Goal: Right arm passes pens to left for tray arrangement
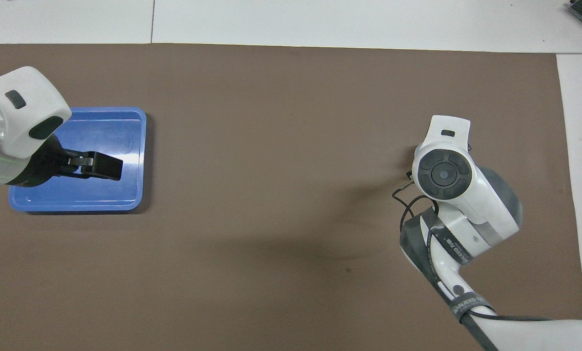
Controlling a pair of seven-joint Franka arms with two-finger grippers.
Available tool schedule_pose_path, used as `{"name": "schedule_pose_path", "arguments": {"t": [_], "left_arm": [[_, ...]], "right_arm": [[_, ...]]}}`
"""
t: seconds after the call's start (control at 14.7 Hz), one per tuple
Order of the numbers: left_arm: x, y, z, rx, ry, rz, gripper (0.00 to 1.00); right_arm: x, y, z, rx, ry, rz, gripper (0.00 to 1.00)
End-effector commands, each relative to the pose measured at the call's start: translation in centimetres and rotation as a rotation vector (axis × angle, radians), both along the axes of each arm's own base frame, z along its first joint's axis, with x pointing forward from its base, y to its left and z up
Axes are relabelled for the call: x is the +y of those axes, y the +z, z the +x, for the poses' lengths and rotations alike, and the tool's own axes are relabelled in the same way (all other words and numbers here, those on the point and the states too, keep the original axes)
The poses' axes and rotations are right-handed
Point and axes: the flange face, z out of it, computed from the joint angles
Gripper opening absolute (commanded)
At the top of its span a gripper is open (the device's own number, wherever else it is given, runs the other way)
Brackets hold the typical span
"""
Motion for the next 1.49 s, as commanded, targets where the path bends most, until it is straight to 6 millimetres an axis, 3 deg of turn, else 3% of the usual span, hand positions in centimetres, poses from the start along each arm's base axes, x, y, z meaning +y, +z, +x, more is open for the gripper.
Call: {"name": "schedule_pose_path", "arguments": {"t": [0.0,0.81,1.15,1.36,1.42], "left_arm": [[0.3,0.1,-0.8,0.005,-0.002,0.000,1.00],[0.3,0.1,-0.8,0.005,-0.002,0.000,1.00],[0.3,0.1,-0.8,0.005,-0.002,0.000,1.00],[0.3,0.1,-0.8,0.005,-0.002,0.000,1.00],[0.3,0.1,-0.8,0.005,-0.004,0.000,1.00]], "right_arm": [[-0.9,-0.2,0.3,-0.005,-0.011,0.031,0.32],[-0.6,0.2,1.2,-0.009,-0.071,0.107,0.29],[-1.5,0.6,2.2,-0.016,-0.147,0.171,0.30],[-2.2,0.8,2.4,-0.021,-0.165,0.178,0.39],[-2.3,0.8,2.4,-0.021,-0.167,0.178,0.49]]}}
